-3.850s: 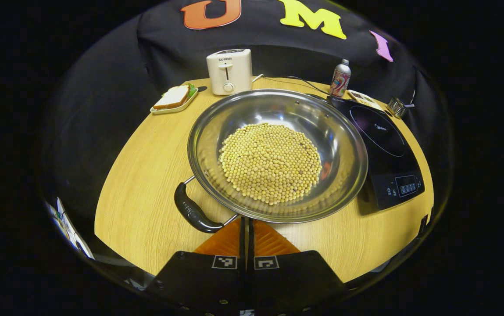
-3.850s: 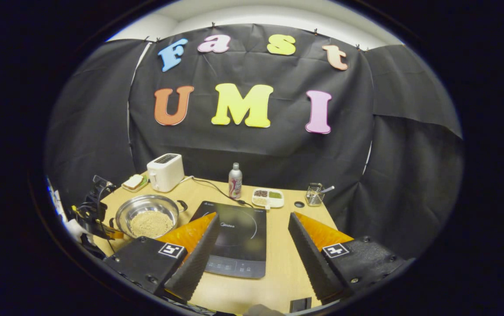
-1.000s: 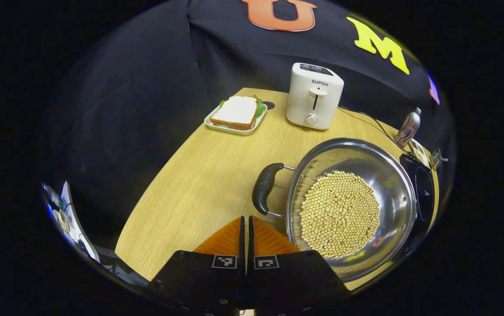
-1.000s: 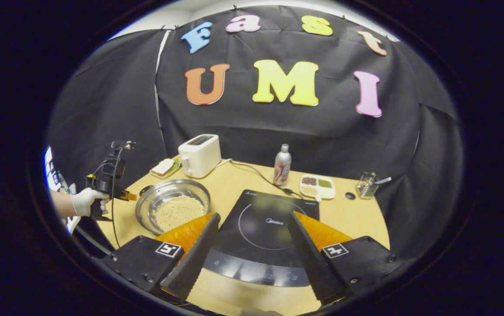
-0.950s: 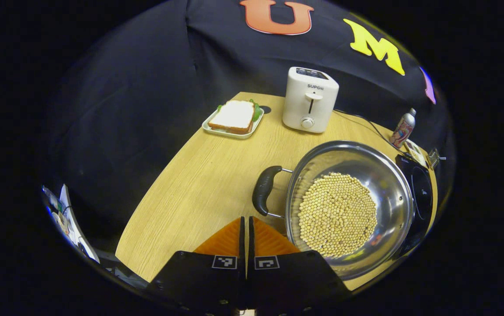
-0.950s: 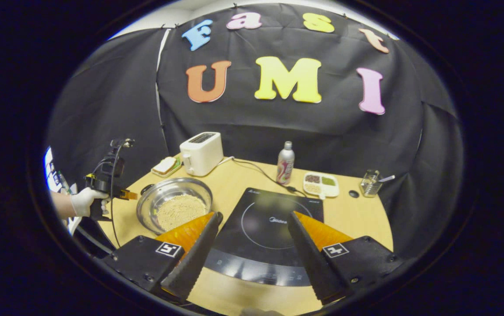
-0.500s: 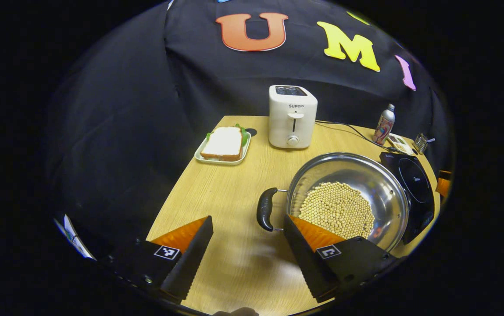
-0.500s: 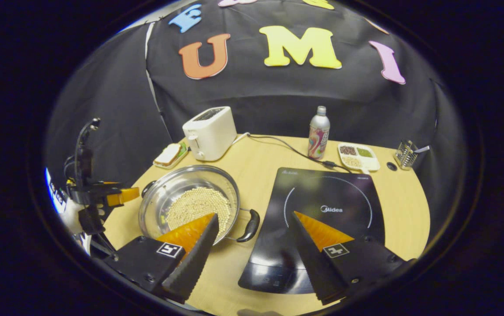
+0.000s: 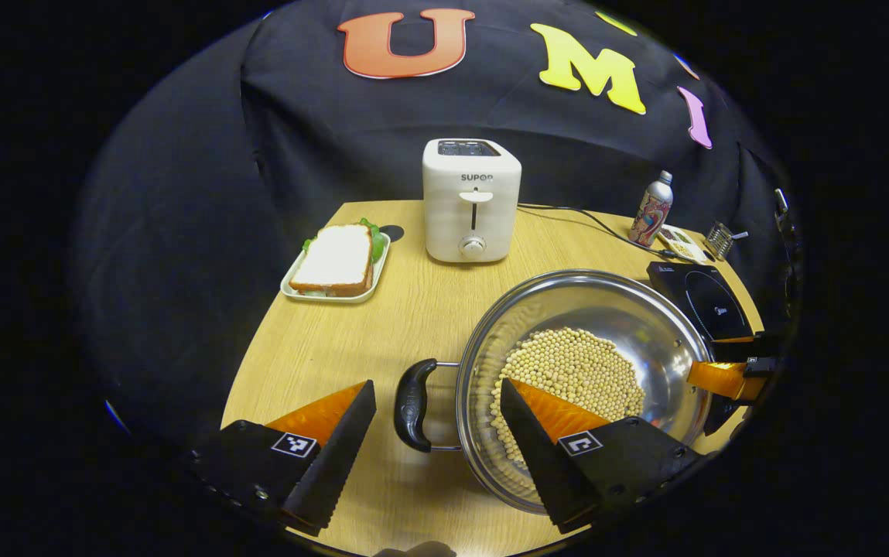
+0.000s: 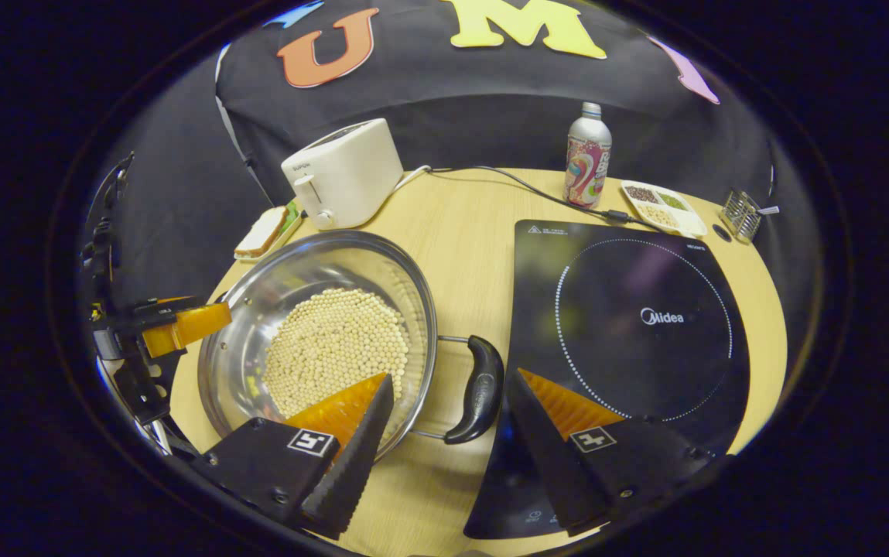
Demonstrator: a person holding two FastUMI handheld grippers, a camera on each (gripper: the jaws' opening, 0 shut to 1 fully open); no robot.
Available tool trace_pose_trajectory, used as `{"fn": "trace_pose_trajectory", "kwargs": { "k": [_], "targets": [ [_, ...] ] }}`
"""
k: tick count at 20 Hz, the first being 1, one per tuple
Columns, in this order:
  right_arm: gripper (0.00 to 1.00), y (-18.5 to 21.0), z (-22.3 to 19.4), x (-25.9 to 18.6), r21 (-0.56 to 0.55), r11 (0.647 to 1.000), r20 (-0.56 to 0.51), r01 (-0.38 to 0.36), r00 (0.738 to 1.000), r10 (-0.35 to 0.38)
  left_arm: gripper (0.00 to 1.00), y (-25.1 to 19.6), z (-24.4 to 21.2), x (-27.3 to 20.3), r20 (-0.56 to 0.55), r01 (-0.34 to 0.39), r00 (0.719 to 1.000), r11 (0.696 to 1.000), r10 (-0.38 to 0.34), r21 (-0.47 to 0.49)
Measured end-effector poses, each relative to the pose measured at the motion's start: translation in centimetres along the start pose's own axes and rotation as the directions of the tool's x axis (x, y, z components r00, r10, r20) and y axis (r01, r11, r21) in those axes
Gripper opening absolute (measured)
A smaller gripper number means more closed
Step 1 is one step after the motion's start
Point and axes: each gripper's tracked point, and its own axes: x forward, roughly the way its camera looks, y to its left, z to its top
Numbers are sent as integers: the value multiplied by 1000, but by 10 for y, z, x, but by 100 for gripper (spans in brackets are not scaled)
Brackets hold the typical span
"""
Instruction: First push the handle of the pot to place it horizontally, then grasp the pot with both hands and set it on the induction cooktop.
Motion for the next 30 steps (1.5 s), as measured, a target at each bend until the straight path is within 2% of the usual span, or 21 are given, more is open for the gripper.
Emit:
{"fn": "trace_pose_trajectory", "kwargs": {
  "k": [4,5,6,10,11,12,13,14,15,16,17,18,19,23,24,26,27,28,29,30],
  "targets": [
    [84,-1,-3,6,-27,999,-31,21,999,-22,98,-11,-12,15,-69,26,997,1000,-25,15],
    [88,-1,1,6,-34,999,-26,28,999,-29,98,-11,-13,19,-78,29,997,999,-27,18],
    [80,0,-1,8,-41,999,-42,29,999,-31,98,-12,-16,24,-99,28,995,999,-27,16],
    [78,7,-5,19,-28,1000,-95,13,995,-15,93,3,-22,29,-113,-17,993,999,20,30],
    [84,10,-7,25,-36,999,-108,15,994,-19,83,7,-24,30,-124,-20,992,1000,23,23],
    [83,14,-11,29,-44,999,-128,20,991,-25,81,10,-28,31,-137,-25,990,1000,26,10],
    [77,17,-16,33,-53,998,-161,25,986,-33,67,13,-30,31,-141,-26,990,1000,24,-10],
    [82,13,-19,36,-47,998,-174,29,984,-37,79,15,-30,32,-136,-23,991,999,20,-22],
    [77,12,-17,37,-19,999,-176,33,984,-36,79,15,-29,33,-131,-15,991,1000,12,-26],
    [78,15,-19,37,8,1000,-186,30,982,-29,67,14,-30,32,-131,-10,991,1000,6,-26],
    [74,15,-19,37,29,999,-192,29,981,-23,76,15,-30,31,-128,-5,992,1000,1,-29],
    [70,16,-19,36,42,999,-194,28,981,-19,76,15,-29,31,-128,-1,992,999,-3,-35],
    [71,16,-18,37,45,999,-191,28,981,-19,73,14,-28,31,-125,6,992,999,-10,-36],
    [60,15,-16,38,70,997,-181,17,983,-4,66,13,-26,27,-121,32,992,998,-38,-47],
    [60,14,-14,36,87,996,-178,13,984,3,64,12,-25,26,-120,33,992,999,-38,-42],
    [58,11,-9,32,100,995,-155,16,988,0,51,9,-20,21,-108,39,993,999,-43,-38],
    [57,9,-4,28,89,996,-135,15,991,-3,72,8,-18,16,-102,41,994,998,-45,-40],
    [57,7,-1,22,78,997,-116,12,993,-3,62,6,-14,12,-90,43,995,998,-47,-47],
    [58,3,5,16,80,997,-100,10,995,-2,72,2,-9,7,-85,46,995,998,-50,-54],
    [58,1,9,11,79,997,-87,6,996,0,61,-2,-2,2,-73,48,996,997,-51,-53]
  ]
}}
